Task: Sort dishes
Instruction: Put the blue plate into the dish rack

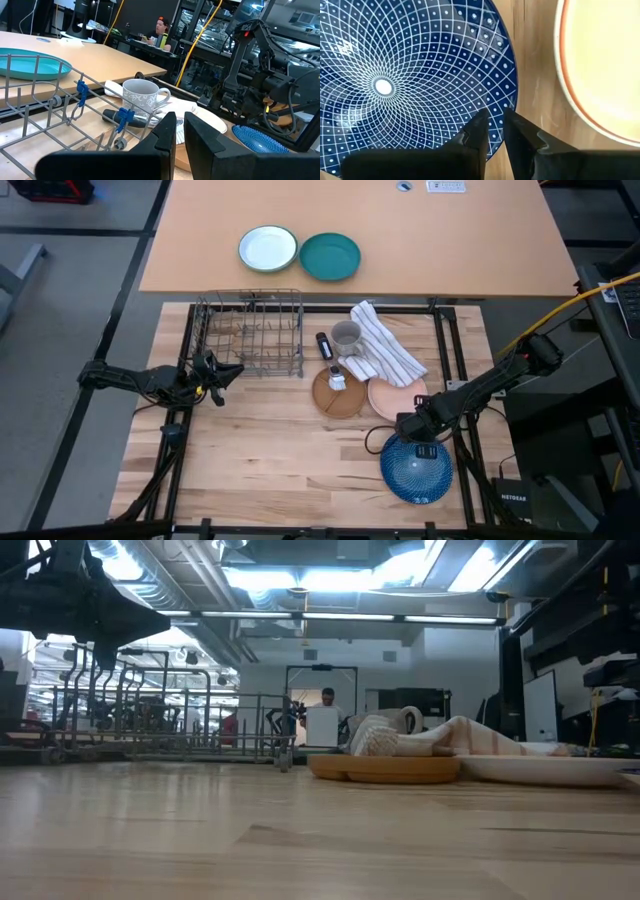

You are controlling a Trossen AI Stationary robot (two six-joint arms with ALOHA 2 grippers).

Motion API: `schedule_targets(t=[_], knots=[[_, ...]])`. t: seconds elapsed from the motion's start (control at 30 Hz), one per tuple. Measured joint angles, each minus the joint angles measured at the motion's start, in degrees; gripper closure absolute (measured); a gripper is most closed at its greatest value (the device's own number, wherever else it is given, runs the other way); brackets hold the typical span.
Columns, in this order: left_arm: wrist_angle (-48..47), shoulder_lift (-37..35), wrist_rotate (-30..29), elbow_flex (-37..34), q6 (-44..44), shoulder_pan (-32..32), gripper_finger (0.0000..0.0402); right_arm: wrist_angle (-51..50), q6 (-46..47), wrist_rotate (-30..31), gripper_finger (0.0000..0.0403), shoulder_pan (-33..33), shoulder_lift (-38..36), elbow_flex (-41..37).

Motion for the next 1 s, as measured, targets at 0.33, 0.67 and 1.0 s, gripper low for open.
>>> schedule_targets(t=[0.33, 0.67, 1.0], knots=[[-0.01, 0.00, 0.01, 0.00, 0.00, 0.00, 0.0373, 1.54, -0.41, 8.93, 0.0243, 0.00, 0.00, 0.00], [0.00, 0.00, 0.00, 0.00, 0.00, 0.01, 0.0373, 0.69, -1.59, 3.81, 0.0212, 0.00, -0.02, -1.85], [0.00, 0.00, 0.00, 0.00, 0.00, 0.01, 0.0373, 2.08, -2.96, -6.46, 0.0212, 0.00, -0.10, -7.95]])
